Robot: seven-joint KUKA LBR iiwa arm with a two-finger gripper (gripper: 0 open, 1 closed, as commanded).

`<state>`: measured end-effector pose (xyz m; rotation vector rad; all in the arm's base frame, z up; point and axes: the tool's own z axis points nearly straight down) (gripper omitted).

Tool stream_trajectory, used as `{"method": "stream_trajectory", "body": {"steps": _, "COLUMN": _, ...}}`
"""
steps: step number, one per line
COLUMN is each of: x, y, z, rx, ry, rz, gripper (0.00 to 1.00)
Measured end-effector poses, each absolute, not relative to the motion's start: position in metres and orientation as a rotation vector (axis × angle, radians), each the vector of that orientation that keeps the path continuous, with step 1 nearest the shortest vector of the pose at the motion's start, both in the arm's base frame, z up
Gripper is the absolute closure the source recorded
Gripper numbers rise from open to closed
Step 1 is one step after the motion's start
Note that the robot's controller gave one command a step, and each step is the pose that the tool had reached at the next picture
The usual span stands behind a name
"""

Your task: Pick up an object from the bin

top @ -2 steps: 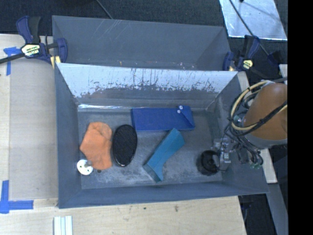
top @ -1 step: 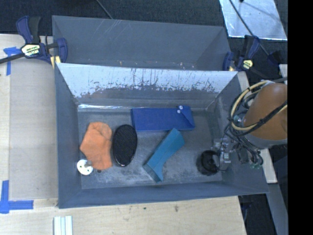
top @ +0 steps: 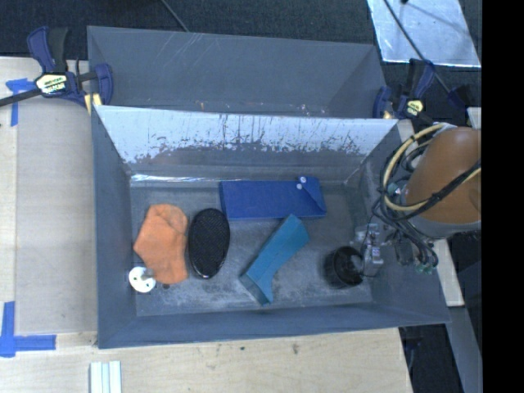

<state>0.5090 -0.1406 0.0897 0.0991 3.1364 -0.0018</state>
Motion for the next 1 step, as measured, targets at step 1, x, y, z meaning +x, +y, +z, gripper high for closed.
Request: {"method": "stream_trajectory", "body": {"steps": 1, "x": 0.5197, "y": -0.1432, "z": 0.1059, "rx": 0.1, "ry": 3.136, "rz": -0.001, "gripper": 1.0}}
